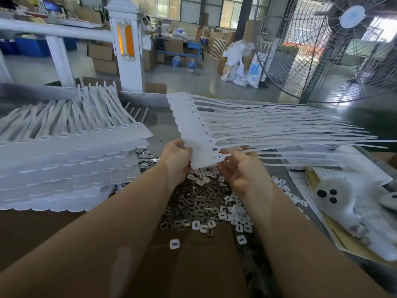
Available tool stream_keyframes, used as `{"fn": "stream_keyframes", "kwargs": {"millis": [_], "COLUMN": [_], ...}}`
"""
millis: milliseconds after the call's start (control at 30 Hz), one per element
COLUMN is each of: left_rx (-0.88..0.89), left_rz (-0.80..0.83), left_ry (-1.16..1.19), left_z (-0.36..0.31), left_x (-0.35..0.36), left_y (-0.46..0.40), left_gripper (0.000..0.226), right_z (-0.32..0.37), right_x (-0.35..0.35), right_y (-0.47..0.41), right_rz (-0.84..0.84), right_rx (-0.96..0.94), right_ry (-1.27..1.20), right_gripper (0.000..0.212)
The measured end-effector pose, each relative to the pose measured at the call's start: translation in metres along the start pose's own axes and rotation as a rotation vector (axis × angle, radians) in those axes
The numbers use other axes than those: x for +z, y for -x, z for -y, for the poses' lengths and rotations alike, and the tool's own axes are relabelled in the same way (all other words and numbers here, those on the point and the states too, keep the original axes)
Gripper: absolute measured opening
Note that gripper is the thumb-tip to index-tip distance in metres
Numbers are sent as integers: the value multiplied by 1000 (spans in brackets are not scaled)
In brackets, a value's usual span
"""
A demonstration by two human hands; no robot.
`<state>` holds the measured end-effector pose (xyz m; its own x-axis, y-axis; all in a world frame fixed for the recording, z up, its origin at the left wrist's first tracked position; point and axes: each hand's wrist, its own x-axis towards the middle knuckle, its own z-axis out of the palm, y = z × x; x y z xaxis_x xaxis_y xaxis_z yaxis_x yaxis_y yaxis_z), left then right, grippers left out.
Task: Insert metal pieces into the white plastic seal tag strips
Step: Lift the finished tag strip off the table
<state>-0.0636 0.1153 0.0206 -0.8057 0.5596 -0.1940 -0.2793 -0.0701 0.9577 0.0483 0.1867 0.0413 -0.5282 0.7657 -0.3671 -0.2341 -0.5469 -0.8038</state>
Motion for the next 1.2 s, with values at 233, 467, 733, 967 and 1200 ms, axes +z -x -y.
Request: {"fn": "stream_keyframes", "kwargs": {"millis": [233,467,733,967,1200], "left_rx": [44,25,-13,52,190], "left_rz": [2,-5,-22,80,93], "left_ry": [88,101,-113,-248,-50], "left_z": [-4,-11,-12,-11,-8], "left_x": [-5,-3,4,3,0], "left_y": [-9,-8,-4,1,7], "left_gripper": [24,18,47,46,67], "right_z": [0,-3,-12,-14,-8], "right_x": [17,22,18,21,28], "right_y": [9,10,-5,-14,-8], "right_rz": [67,54,-119,-162,-68], "right_rx": [-284,-384,-276,-209,-395], "right_ry": [134,100,25,-29,90], "right_gripper": [43,45,50,46,45]}}
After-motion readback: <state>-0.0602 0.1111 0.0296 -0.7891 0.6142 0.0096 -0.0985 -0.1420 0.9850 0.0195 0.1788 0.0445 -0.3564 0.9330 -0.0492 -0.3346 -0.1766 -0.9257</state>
